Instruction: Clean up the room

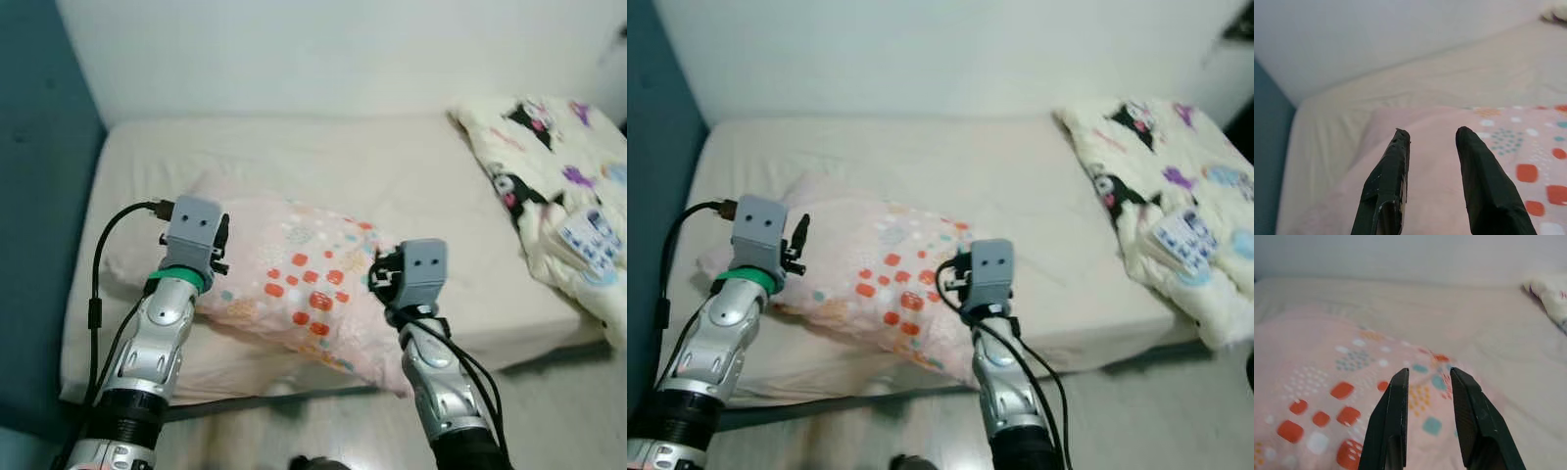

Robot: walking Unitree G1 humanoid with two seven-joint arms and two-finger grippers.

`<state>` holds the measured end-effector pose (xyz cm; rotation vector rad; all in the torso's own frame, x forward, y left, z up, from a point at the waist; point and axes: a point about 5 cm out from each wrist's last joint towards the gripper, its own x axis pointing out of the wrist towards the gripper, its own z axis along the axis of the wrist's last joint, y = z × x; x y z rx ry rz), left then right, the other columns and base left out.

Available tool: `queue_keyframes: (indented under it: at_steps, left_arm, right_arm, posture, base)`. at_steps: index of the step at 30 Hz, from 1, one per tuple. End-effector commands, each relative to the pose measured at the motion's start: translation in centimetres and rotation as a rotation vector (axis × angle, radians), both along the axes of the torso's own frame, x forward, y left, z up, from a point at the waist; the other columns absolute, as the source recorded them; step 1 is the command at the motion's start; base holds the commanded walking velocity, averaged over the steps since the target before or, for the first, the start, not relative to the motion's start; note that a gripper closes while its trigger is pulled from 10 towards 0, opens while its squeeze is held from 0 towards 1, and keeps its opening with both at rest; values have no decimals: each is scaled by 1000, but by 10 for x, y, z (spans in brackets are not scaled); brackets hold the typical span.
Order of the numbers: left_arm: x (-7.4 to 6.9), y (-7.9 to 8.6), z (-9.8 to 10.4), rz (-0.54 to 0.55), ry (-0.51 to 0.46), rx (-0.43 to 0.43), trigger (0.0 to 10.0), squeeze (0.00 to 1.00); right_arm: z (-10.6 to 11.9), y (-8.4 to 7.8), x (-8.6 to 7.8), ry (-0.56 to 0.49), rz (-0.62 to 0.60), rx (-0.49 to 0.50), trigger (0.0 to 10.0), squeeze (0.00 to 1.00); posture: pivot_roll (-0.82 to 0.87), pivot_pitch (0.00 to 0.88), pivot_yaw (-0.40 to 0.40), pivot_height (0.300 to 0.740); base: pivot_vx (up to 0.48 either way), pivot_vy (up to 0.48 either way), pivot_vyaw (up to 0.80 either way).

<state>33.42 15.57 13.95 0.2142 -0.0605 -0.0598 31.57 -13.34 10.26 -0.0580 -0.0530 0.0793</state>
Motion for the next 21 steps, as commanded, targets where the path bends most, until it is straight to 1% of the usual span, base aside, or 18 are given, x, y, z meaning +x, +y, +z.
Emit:
queue_keyframes:
  at_steps: [1, 2, 10, 21]
  left_arm:
    - [-1, -3, -2, -13, 6, -19, 10000, 0]
    - [-1, -3, -2, -13, 6, -19, 10000, 0]
    - [-1, -2, -2, -10, 3, -30, 10000, 0]
    - [-2, -2, -2, -15, 1, -22, 10000, 0]
  right_arm:
    - [-6, -5, -2, 23, -21, -3, 10000, 0]
    - [-6, -5, -2, 23, -21, -3, 10000, 0]
    - [-5, -5, -1, 21, -17, -11, 10000, 0]
    - [-5, -3, 0, 18, -12, -14, 10000, 0]
  posture:
    - [21, 39, 35, 740]
    - [21, 39, 35, 740]
    - [25, 37, 33, 740]
    - [25, 31, 33, 740]
  base:
    - [0, 0, -800]
    - [0, 0, -800]
    - [0, 476, 0]
    - [0, 480, 0]
